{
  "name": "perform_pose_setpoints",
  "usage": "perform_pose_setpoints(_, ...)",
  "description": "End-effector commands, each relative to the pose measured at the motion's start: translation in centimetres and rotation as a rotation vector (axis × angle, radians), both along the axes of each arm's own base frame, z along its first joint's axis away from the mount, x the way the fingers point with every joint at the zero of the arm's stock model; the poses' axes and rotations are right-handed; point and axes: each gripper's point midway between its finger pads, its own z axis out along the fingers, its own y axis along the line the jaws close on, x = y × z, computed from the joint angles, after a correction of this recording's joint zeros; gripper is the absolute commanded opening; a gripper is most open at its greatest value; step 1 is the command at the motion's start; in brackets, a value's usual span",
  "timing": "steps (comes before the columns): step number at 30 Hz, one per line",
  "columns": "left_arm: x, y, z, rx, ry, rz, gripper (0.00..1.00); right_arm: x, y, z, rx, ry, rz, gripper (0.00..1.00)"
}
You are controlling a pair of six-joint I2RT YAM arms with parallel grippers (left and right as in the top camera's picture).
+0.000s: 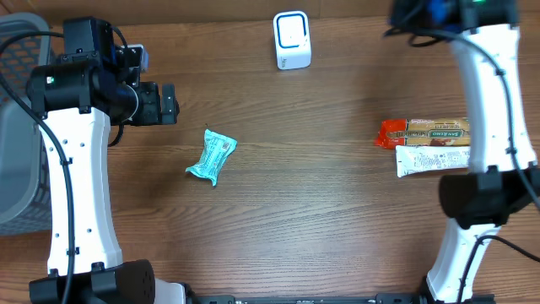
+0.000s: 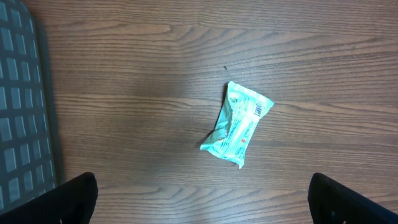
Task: Scan the item barcode
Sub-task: 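Carry the green packet right and release it above the spaghetti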
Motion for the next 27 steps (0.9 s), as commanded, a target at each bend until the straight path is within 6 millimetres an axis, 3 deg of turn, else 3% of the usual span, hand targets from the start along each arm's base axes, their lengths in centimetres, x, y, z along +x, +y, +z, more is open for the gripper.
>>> perform_pose_setpoints(1, 0.0, -0.1, -0.1, -0.002, 0.001, -0.022, 1.00, -0.5, -2.1, -5.7, 0.228, 0.183, -0.364, 0.04)
perform_pose_setpoints(7, 0.0, 0.0, -0.1, -0.002, 0.001, -0.021, 1.00, -1.2, -5.0, -14.7, 0.375, 0.310, -0.714, 0.04)
perform_pose_setpoints(14, 0.0, -0.1, -0.1, -0.002, 0.001, -0.021, 1.00, -2.6, -5.4, -20.7, 0.428, 0.358, -0.876, 0.04)
perform_pose_setpoints(19, 0.0, -0.1, -0.1, -0.002, 0.001, -0.021, 1.00, -3.6, -6.5, -21.5, 0.355, 0.361, -0.915, 0.18)
perform_pose_setpoints(23, 0.0, -0.1, -0.1, -0.002, 0.001, -0.021, 1.00, -4.0, -7.0, -21.6, 0.312, 0.366, -0.907, 0.49)
perform_pose_setpoints(26, 0.0, -0.1, -0.1, -0.002, 0.001, -0.021, 0.99, -3.6, -6.9, -21.0, 0.265, 0.357, -0.774, 0.62)
perform_pose_setpoints(27, 0.0, -0.1, -0.1, -0.002, 0.001, -0.022, 0.99, -3.0, -6.2, -20.0, 0.248, 0.346, -0.638, 0.70)
